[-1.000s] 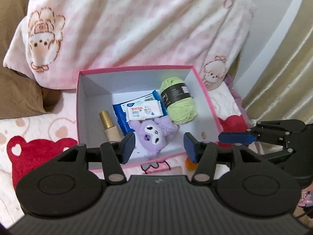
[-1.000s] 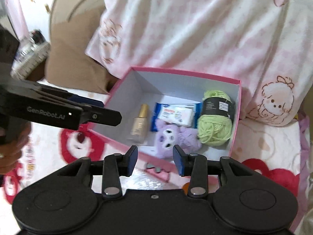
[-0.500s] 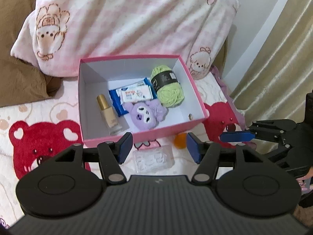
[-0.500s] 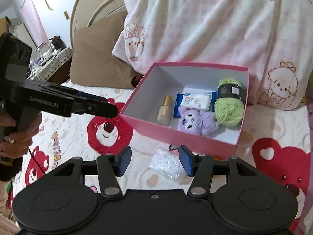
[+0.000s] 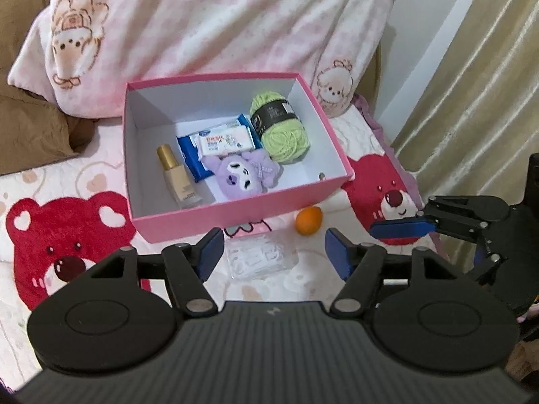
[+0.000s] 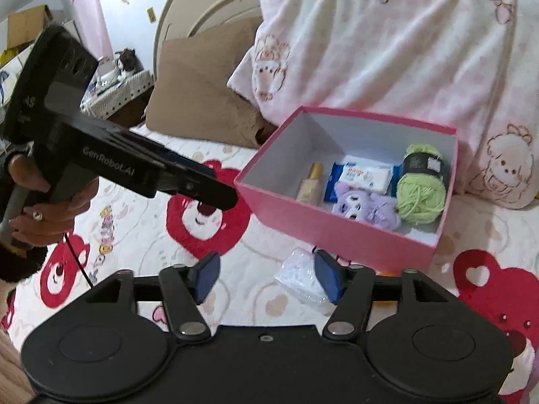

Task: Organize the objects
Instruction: 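Move the left tool to the clear plastic floss-pick box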

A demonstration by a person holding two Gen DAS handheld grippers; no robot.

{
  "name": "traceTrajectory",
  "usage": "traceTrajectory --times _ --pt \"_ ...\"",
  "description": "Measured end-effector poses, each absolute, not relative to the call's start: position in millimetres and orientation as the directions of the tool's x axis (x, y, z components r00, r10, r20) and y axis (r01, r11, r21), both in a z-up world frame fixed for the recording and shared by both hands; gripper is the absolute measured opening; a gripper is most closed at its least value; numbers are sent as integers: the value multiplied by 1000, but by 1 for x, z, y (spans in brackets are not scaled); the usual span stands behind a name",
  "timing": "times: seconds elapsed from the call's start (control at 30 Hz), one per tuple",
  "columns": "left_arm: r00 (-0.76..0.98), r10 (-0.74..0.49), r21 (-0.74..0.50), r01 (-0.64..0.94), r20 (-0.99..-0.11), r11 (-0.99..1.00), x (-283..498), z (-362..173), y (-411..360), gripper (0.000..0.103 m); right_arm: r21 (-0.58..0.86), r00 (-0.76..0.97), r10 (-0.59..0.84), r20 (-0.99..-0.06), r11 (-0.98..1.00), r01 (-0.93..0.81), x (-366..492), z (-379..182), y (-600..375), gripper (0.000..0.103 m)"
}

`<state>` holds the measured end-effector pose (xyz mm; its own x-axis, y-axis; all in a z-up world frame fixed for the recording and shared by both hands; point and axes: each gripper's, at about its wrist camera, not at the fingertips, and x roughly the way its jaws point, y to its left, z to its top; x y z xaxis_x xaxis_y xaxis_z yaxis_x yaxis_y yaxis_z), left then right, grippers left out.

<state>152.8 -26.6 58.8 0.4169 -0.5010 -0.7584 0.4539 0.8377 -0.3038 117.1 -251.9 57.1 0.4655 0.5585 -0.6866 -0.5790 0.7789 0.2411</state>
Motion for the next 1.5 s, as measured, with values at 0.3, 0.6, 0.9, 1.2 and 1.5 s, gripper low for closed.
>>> traceTrajectory --times 0.3,0.6,0.9,1.2,1.5 --pt "398 -514 -337 435 -760 835 148 14 -37 71 161 443 495 -747 781 -603 114 0 -231 73" --pt "395 -503 -333 424 -769 842 163 -35 -54 72 67 529 425 -735 821 -567 121 -51 -236 81" --pt "426 -375 -234 347 -823 908 180 -79 -60 72 71 558 404 -725 850 -523 138 -90 -234 82" --pt "363 -500 -393 332 -786 858 172 -98 -67 66 117 543 430 -721 849 -515 139 -97 -237 81" --pt "380 -544 -508 200 -748 838 166 -107 -62 66 110 566 440 -697 846 -522 137 -99 -246 84"
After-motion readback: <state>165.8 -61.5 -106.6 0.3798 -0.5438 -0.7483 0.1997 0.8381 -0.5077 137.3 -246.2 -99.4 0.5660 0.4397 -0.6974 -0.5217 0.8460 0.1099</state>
